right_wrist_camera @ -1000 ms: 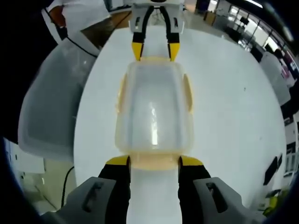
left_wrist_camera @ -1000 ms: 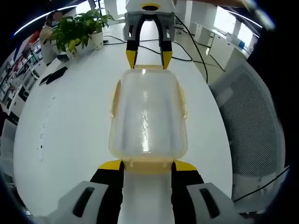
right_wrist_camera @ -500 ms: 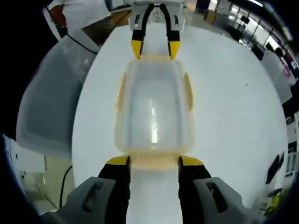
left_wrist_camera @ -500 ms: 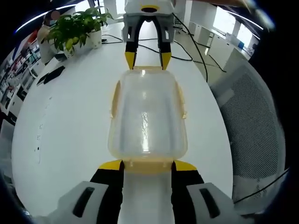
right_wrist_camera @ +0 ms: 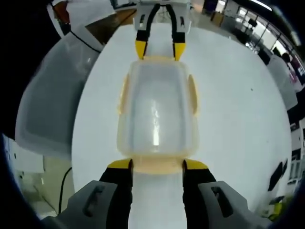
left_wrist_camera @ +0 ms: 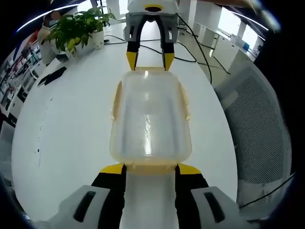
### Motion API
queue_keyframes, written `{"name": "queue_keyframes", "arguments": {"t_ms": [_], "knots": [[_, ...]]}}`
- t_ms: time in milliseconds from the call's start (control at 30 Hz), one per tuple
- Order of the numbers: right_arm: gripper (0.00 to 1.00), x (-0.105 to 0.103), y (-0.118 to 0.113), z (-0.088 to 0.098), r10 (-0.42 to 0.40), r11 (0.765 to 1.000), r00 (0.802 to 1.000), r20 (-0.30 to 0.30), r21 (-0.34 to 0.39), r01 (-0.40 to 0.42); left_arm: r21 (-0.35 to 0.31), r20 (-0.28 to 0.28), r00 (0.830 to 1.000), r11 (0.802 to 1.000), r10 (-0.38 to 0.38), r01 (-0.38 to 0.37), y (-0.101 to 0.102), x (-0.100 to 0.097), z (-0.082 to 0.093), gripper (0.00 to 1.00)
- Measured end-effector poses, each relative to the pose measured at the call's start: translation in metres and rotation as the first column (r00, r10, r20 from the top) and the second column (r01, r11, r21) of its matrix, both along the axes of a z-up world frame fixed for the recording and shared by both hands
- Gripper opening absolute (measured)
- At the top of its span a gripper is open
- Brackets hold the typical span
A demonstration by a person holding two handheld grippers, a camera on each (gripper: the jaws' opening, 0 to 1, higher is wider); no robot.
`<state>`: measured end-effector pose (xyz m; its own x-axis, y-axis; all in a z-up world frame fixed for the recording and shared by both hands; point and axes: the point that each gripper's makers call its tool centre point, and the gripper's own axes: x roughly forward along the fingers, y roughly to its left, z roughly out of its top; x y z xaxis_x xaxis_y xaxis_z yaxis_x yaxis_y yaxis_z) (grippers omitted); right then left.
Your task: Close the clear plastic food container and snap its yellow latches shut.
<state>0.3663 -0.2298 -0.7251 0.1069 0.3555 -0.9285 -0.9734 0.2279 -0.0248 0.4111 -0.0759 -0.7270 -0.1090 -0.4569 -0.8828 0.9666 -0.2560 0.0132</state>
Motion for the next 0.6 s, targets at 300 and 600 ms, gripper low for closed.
{"name": "queue_keyframes", "arguments": {"t_ms": [300, 600], "knots": [[0.4, 0.001, -0.005, -0.001, -0.035, 0.999, 0.999, 0.004, 0.004, 0.035, 0.005, 0.022, 1.0, 1.0, -0.009, 0.009, 0.003, 0.0, -0.004, 0.36], [0.41, -0.001, -0.01, 0.006, -0.099, 0.995, 0.995, 0.017, 0.022, 0.099, -0.013, 0.019, 0.999, 0.999, 0.039, -0.039, 0.012, 0.0, -0.003, 0.42]]}}
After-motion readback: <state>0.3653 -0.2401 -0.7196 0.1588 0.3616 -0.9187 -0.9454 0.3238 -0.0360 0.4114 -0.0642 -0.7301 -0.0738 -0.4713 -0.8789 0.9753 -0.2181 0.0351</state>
